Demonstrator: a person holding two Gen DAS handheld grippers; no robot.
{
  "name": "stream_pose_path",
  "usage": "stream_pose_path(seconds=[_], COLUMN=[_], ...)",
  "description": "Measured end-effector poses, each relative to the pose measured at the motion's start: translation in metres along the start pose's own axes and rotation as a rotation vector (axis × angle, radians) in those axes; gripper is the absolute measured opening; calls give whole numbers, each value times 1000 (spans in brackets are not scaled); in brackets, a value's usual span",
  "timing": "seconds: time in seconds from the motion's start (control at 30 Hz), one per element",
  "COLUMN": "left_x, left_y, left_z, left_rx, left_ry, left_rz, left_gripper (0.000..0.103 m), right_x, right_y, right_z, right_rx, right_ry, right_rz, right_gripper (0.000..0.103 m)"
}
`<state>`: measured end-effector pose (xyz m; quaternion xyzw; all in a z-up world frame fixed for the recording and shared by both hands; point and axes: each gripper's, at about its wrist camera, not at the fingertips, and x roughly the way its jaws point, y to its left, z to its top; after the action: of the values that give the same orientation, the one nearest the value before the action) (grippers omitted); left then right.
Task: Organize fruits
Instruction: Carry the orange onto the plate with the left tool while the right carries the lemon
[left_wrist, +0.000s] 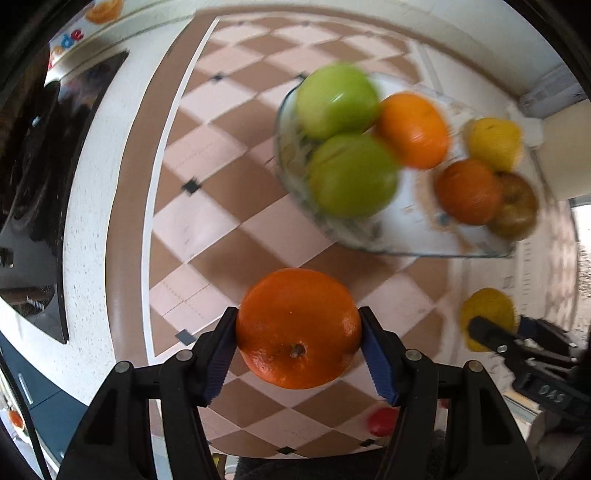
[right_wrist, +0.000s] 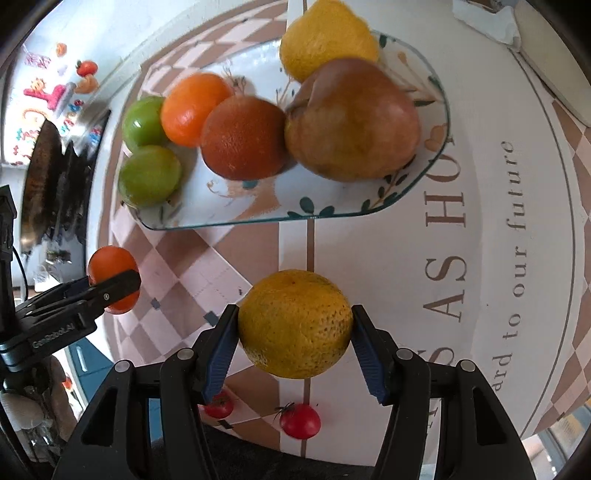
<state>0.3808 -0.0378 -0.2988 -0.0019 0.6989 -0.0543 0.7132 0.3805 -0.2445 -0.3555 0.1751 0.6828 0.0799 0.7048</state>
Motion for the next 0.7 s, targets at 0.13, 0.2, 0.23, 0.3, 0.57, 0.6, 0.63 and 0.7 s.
stream_pose_path(seconds=[0.13,0.2,0.23,0.3,0.57,0.6,0.63,0.7], left_x=[-30,-36,-37,-33,-1,1,4,8], left_y=[-19,-21,-25,-26,-22,-22,-23,-23], left_z=[11,22,28,42,70,71,72,73], left_rx=[26,32,27,-4,-150,-158,-165,-175], left_ry=[-54,-70,-74,-64,30,36,41,48], left_rz=[-55,-81,-97,-129,-211,-210,-208,-209], left_gripper=[61,61,61,61,61,61,61,61], right_x=[-40,-64,-72,-87,-70,-63,-57,-40], right_y=[-5,-8,-9,-9,24,29,33,44], right_z=[10,26,34,61,169,178,185,197], right_rx=[21,27,25,15,-116,-138,-157,-184], right_ry=[-72,-114,-128,-155,-68,-48,-27,7], right_rz=[64,103,114,127,54,38,26,5], right_gripper=[62,62,62,62,62,62,62,62])
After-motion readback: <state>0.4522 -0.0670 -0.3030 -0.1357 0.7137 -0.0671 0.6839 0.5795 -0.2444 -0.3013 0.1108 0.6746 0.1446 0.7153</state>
